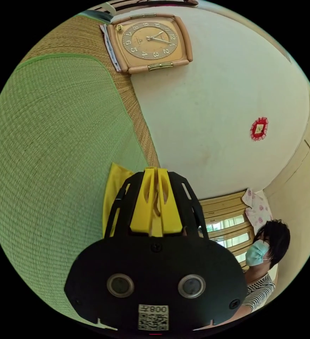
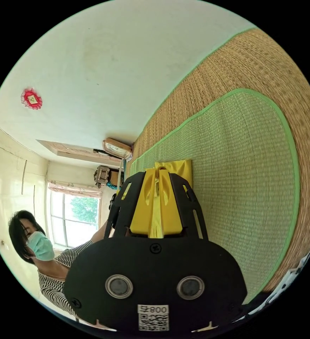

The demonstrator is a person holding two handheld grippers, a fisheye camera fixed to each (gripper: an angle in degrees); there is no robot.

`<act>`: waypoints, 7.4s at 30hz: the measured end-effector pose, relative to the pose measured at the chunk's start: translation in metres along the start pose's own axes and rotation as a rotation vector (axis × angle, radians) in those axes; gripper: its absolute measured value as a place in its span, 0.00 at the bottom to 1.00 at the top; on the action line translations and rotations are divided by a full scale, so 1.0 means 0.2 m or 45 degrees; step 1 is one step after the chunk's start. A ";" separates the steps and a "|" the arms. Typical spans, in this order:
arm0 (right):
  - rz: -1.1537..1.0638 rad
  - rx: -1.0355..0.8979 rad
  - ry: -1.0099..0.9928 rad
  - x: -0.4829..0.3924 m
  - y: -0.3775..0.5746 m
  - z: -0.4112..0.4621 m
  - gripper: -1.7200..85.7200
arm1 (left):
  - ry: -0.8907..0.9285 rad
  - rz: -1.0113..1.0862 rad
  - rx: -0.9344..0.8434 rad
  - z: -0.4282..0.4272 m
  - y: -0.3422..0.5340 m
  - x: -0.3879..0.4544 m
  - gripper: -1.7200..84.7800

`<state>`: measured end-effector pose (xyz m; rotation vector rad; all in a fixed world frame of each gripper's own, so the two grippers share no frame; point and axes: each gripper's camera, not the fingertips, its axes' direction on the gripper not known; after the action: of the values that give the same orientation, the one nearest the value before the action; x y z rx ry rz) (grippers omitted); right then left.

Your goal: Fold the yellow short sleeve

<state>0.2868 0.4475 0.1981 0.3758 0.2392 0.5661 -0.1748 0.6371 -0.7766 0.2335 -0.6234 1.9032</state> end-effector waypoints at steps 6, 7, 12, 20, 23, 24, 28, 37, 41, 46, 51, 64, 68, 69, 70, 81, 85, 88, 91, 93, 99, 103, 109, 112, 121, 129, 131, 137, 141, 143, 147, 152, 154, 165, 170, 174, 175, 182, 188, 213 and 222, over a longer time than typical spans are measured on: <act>0.069 -0.055 0.110 0.03 -0.12 0.08 0.06 | -0.111 -0.058 -0.021 0.12 -0.11 -0.05 0.14; 0.078 -0.039 0.144 0.03 -0.12 0.07 0.07 | -0.117 -0.048 0.000 0.11 -0.10 -0.04 0.15; 0.003 0.014 0.255 -0.05 0.05 -0.07 0.12 | -0.090 0.020 -0.054 0.02 0.02 0.03 0.16; -0.204 -0.156 0.482 -0.26 0.81 -0.06 0.14 | -0.297 0.020 -0.317 -0.12 0.57 0.07 0.17; -0.213 -0.208 0.535 -0.27 0.94 -0.02 0.14 | -0.287 0.022 -0.326 -0.07 0.60 0.07 0.16; -0.213 -0.210 0.531 -0.27 0.95 -0.01 0.14 | -0.297 0.032 -0.339 -0.05 0.59 0.08 0.16; -0.191 -0.228 0.533 -0.27 0.95 0.02 0.11 | -0.403 0.019 -0.417 0.05 0.56 0.08 0.11; -0.149 -0.256 0.382 -0.35 0.98 -0.09 0.04 | -0.439 -0.005 -0.441 0.01 0.55 0.15 0.04; -0.185 -0.333 0.390 -0.45 1.07 -0.15 0.03 | -0.450 0.036 -0.465 -0.07 0.60 0.21 0.04; -0.155 -0.449 0.454 -0.46 1.34 -0.22 0.03 | -0.453 0.018 -0.483 -0.22 0.72 0.20 0.04; 0.001 -0.432 0.414 -0.33 1.57 -0.26 0.03 | -0.544 -0.042 -0.466 -0.33 0.85 0.11 0.06; -0.267 -0.248 0.675 -0.67 1.17 -0.13 0.04 | -0.458 0.184 -0.607 0.39 0.47 0.16 0.13; -0.346 -0.269 0.733 -0.71 0.99 0.04 0.04 | -0.400 0.037 -0.517 0.51 0.34 0.02 0.12; -0.361 -0.259 0.731 -0.72 0.93 0.08 0.05 | -0.397 0.027 -0.513 0.52 0.32 0.01 0.12; -0.361 -0.257 0.729 -0.71 0.87 0.11 0.05 | -0.399 0.002 -0.514 0.55 0.30 -0.03 0.11; -0.282 -0.322 0.637 -0.58 0.57 0.28 0.03 | -0.324 0.003 -0.532 0.74 0.17 -0.10 0.03; -0.298 -0.279 0.595 -0.61 0.49 0.27 0.03 | -0.293 0.050 -0.473 0.79 0.11 -0.08 0.03; -0.302 -0.257 0.565 -0.64 0.43 0.27 0.03 | -0.229 0.112 -0.503 0.84 0.12 -0.03 0.03; -0.306 -0.268 0.569 -0.65 0.39 0.29 0.02 | -0.241 0.178 -0.651 0.93 0.24 0.00 0.04; -0.304 -0.275 0.572 -0.66 0.38 0.32 0.02 | -0.289 0.203 -0.791 1.00 0.32 -0.01 0.04; -0.296 -0.287 0.570 -0.69 0.35 0.38 0.02 | -0.456 0.237 -0.908 1.19 0.39 -0.06 0.04; -0.315 -0.288 0.591 -0.74 0.33 0.42 0.03 | -0.491 0.305 -0.804 1.29 0.29 0.00 0.04; -0.556 -0.327 0.646 -1.03 0.42 0.56 0.06 | -0.483 0.542 -0.951 1.43 0.42 0.12 0.08; -0.822 -0.498 0.756 -1.23 0.58 0.83 0.08 | -0.735 0.753 -1.084 1.53 0.60 0.16 0.09; -1.252 -0.719 0.929 -1.50 0.81 1.38 0.09 | -0.862 0.876 -1.041 1.66 0.62 0.27 0.03; -1.351 -0.790 0.888 -1.58 0.82 1.59 0.03 | -0.805 0.793 -0.878 1.70 0.44 0.32 0.03; -1.332 -0.777 0.947 -1.55 0.77 1.64 0.02 | -0.777 0.748 -0.795 1.66 0.40 0.33 0.04; -1.174 -0.680 0.946 -1.51 0.56 1.61 0.02 | -0.788 0.707 -0.706 1.44 0.47 0.31 0.04; -1.109 -0.663 0.925 -1.48 0.51 1.57 0.02 | -0.919 0.599 -0.768 1.39 0.49 0.20 0.03; -1.113 -0.653 0.943 -1.47 0.50 1.57 0.02 | -0.982 0.589 -0.711 1.37 0.45 0.19 0.03; -1.098 -0.643 0.963 -1.45 0.47 1.56 0.02 | -1.037 0.571 -0.532 1.33 0.31 0.24 0.03; -1.040 -0.580 0.909 -1.41 0.45 1.44 0.02 | -1.019 0.559 -0.467 1.24 0.25 0.28 0.05; -1.020 -0.537 0.861 -1.39 0.47 1.35 0.02 | -0.994 0.541 -0.484 1.21 0.27 0.27 0.07; -0.854 -0.412 0.798 -1.21 0.55 1.01 0.02 | -1.061 0.488 -0.394 1.13 0.21 0.27 0.04; -0.804 -0.393 0.773 -1.13 0.58 0.91 0.02 | -0.941 0.499 -0.405 1.08 0.18 0.31 0.09; -0.770 -0.390 0.744 -1.07 0.63 0.86 0.02 | -1.030 0.504 -0.518 1.06 0.25 0.26 0.12; -0.760 -0.390 0.736 -1.05 0.64 0.85 0.02 | -1.078 0.497 -0.558 1.06 0.26 0.24 0.11; -0.756 -0.392 0.758 -1.00 0.66 0.81 0.02 | -1.122 0.549 -0.496 1.04 0.19 0.31 0.04; -0.740 -0.369 0.832 -0.94 0.66 0.76 0.02 | -1.252 0.490 -0.397 0.99 0.17 0.29 0.03; -0.518 -0.254 0.873 -0.57 0.60 0.42 0.02 | -0.883 0.596 -0.719 1.15 0.62 0.06 0.03; -0.547 -0.302 0.879 -0.57 0.76 0.42 0.02 | -0.875 0.471 -0.706 0.85 0.70 -0.05 0.03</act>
<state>0.1490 0.4776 0.3500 -0.1191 0.8846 0.2746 -0.3178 0.4998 -0.6817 0.4362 -1.7214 1.8894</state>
